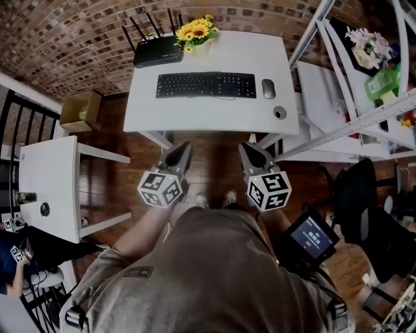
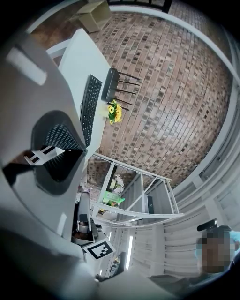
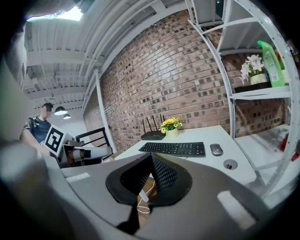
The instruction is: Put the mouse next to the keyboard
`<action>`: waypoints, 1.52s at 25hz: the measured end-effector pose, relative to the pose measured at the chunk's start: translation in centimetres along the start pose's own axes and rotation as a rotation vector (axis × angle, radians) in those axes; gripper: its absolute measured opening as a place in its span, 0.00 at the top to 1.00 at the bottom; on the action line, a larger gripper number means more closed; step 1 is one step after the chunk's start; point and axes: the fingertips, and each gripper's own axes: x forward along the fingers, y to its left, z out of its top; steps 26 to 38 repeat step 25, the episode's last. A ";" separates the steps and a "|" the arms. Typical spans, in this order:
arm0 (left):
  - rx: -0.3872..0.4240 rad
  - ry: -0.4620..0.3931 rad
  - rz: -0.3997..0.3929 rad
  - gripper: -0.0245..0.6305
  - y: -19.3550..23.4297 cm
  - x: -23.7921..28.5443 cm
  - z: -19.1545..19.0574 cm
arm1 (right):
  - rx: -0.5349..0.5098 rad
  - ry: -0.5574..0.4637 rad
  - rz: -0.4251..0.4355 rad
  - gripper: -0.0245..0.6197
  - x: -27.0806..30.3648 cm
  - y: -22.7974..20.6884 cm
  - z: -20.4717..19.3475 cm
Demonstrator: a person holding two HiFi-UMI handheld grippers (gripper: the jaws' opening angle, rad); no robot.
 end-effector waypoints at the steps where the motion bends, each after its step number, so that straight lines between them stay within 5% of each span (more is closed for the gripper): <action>1: 0.000 0.002 -0.003 0.96 0.0 0.0 0.0 | -0.003 0.000 0.000 0.94 0.0 0.0 0.0; 38: -0.020 -0.004 -0.026 0.96 -0.5 0.5 0.1 | -0.022 -0.010 -0.016 0.94 -0.4 0.1 0.4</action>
